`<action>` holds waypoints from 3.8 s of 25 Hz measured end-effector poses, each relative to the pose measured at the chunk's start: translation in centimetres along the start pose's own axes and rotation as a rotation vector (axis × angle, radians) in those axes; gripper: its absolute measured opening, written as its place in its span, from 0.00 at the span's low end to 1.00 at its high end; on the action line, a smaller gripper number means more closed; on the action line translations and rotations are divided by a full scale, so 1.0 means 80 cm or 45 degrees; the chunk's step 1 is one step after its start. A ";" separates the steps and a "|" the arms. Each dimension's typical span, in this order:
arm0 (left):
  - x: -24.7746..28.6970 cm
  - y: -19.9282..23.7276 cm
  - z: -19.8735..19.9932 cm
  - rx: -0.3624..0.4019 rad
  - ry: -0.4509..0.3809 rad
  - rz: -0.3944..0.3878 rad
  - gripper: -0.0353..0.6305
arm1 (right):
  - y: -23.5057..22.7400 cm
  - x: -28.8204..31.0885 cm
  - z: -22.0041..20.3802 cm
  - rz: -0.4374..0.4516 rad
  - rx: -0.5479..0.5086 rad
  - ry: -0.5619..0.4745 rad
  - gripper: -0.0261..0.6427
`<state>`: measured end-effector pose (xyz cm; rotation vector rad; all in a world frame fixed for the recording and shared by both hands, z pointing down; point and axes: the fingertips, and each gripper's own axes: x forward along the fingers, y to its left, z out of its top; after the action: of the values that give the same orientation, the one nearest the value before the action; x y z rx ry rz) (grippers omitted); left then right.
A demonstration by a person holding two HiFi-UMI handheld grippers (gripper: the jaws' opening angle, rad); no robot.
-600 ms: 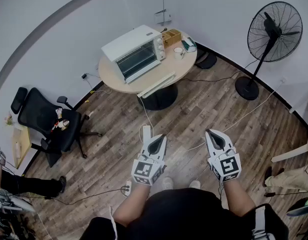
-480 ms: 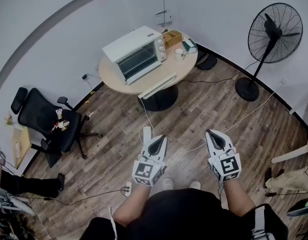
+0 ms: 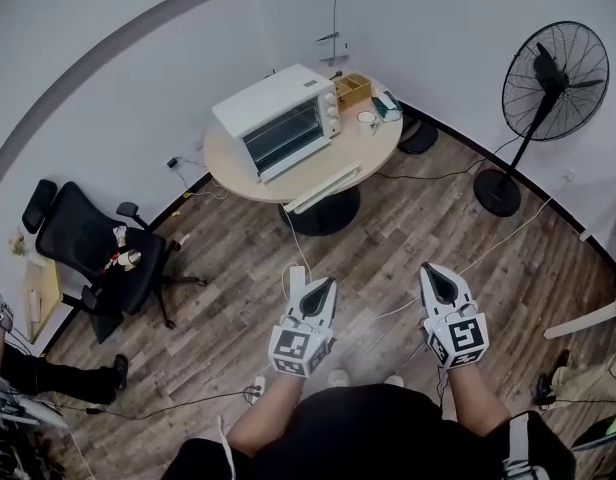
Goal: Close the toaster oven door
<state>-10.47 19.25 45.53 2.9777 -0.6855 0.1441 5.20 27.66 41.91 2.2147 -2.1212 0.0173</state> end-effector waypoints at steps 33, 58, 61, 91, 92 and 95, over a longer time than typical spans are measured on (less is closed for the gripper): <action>0.026 0.162 0.005 0.069 0.023 -0.066 0.06 | 0.078 0.136 0.017 0.075 0.022 -0.111 0.04; 0.217 0.234 0.009 0.010 0.104 0.139 0.06 | -0.103 0.337 0.010 0.208 0.079 -0.082 0.04; 0.237 0.248 0.006 -0.008 0.109 0.213 0.06 | -0.115 0.360 0.014 0.260 0.055 -0.083 0.04; 0.246 0.377 -0.061 -0.017 0.293 0.743 0.06 | -0.089 0.562 -0.015 0.646 0.090 -0.086 0.04; 0.247 0.380 -0.066 -0.010 0.308 0.742 0.06 | -0.082 0.567 -0.016 0.664 0.085 -0.081 0.04; 0.253 0.387 -0.080 0.019 0.353 0.724 0.06 | -0.068 0.580 -0.019 0.685 0.087 -0.071 0.04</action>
<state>-6.44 -16.58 55.94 2.6069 -1.4587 0.5800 12.73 -18.28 45.95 1.6196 -2.7118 0.0597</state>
